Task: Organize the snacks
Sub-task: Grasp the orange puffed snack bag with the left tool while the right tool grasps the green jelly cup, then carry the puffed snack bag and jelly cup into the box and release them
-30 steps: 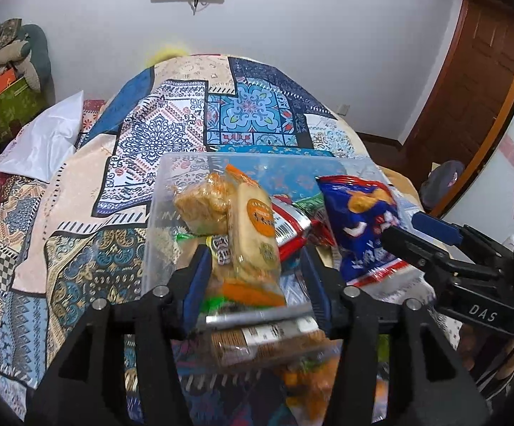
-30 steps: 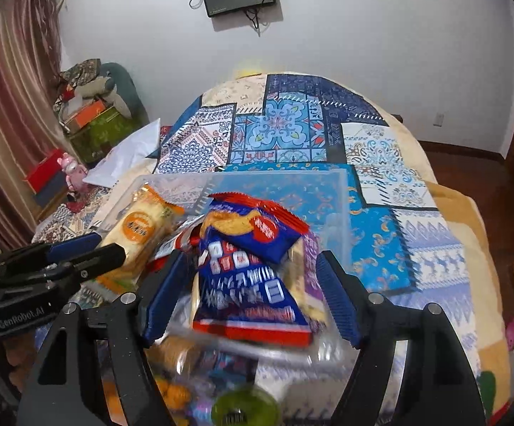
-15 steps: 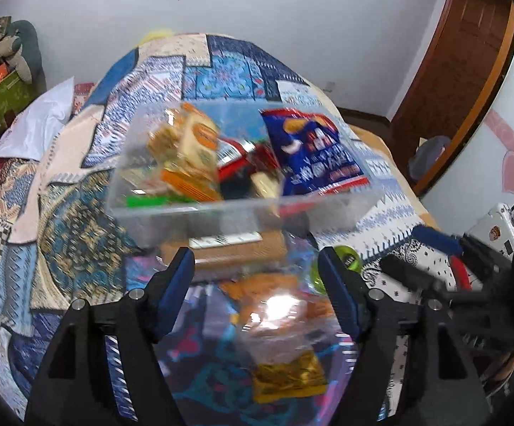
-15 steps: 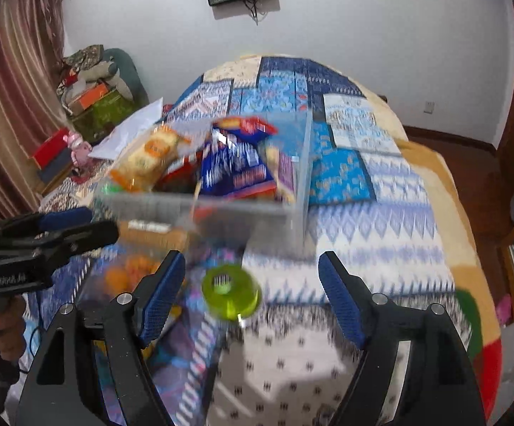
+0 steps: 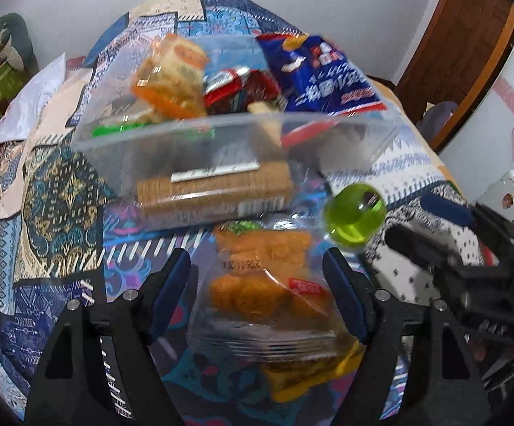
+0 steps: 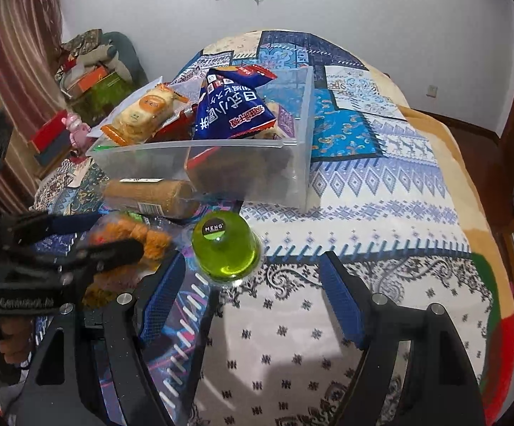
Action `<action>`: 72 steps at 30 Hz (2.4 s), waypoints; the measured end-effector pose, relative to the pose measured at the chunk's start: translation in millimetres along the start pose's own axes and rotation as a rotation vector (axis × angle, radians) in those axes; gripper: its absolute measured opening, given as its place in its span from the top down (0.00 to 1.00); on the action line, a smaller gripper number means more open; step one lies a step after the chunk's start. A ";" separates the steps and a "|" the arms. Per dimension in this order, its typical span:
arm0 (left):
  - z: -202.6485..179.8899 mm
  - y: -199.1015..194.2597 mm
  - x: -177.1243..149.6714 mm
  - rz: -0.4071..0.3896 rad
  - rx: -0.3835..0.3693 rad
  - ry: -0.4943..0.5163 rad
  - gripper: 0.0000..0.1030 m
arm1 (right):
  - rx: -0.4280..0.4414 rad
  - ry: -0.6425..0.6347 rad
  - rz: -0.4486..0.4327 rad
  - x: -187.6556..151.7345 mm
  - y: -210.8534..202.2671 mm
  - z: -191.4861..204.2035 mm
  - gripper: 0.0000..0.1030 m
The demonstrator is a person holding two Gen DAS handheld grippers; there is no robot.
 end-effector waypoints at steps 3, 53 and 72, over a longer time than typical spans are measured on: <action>3.0 8.6 -6.5 0.019 -0.037 -0.026 0.25 | 0.006 -0.005 0.008 0.6 8.2 4.5 0.27; 38.0 -94.0 22.9 -0.275 0.017 -0.037 0.46 | 0.088 -0.025 -0.136 44.9 -25.0 43.3 0.55; 115.4 -47.5 78.3 -0.298 0.075 -0.127 0.46 | 0.135 -0.081 -0.099 84.7 39.6 88.0 0.55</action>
Point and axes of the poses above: each gripper's, at about its wrist camera, not at the fingertips, and y roughly the way its jaws point, z to its left, x to its top, the point moved 7 cm from there along y, roughly the way its jaws point, and after that the axes turned 13 degrees about y, right-handed, at the moved point
